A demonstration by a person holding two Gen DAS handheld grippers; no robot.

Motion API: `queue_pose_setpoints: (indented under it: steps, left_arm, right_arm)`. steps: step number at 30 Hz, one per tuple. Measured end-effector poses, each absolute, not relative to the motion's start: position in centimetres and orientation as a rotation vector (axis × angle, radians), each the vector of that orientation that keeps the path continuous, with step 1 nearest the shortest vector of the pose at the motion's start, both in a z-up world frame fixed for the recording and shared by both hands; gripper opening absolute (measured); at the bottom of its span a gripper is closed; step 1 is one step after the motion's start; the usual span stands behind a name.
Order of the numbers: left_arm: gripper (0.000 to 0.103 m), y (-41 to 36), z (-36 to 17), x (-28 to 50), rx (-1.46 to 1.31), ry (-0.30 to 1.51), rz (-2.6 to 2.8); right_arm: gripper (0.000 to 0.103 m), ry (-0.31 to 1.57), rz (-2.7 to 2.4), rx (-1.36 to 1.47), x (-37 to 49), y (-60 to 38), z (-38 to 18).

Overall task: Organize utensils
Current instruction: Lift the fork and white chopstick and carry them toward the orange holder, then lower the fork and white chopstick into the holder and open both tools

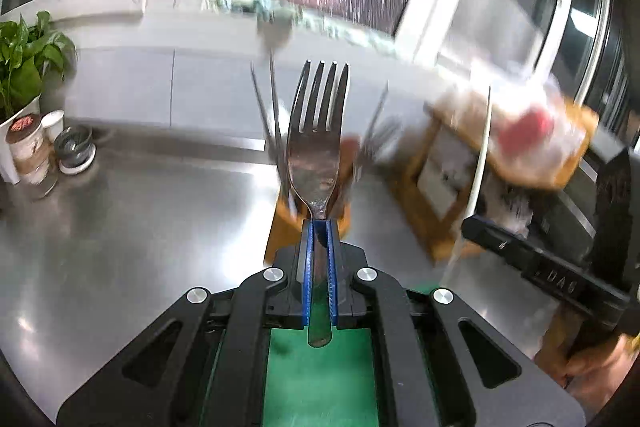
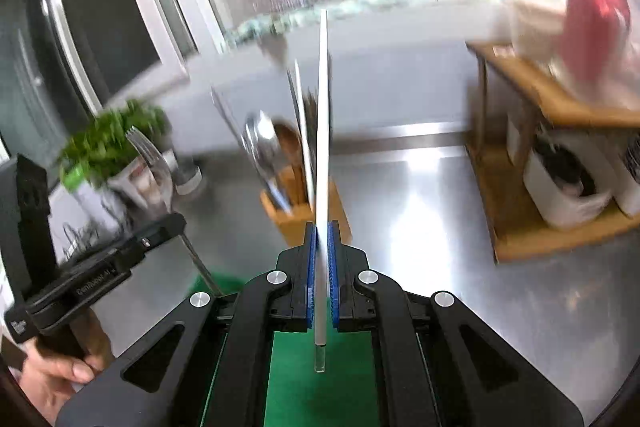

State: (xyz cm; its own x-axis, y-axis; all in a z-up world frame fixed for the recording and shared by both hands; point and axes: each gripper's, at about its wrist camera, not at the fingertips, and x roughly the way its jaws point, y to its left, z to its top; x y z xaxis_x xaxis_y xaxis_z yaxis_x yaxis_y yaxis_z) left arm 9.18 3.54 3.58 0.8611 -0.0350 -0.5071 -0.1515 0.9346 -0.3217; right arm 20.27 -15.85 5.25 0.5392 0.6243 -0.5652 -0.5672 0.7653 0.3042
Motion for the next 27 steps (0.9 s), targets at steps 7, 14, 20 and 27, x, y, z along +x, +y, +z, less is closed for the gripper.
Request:
queue_pose_setpoints:
  steps: [7,14,20,27]
  left_arm:
    - [0.005,5.8,5.2,11.4,-0.434,0.335,0.086]
    - [0.005,6.0,4.5,15.0,-0.436,0.326,0.071]
    - [0.005,5.8,3.8,16.5,-0.424,0.355,0.064]
    - [0.005,5.9,2.5,16.8,-0.389,0.377,0.057]
  right_arm:
    - [0.006,0.566,0.722,0.200,24.7,-13.2,6.9]
    - [0.006,0.521,0.715,0.210,27.3,-10.4,6.4]
    - [0.006,0.485,0.718,0.163,27.4,-9.0,5.3]
    - [0.006,0.394,0.730,0.096,26.3,-9.1,5.1]
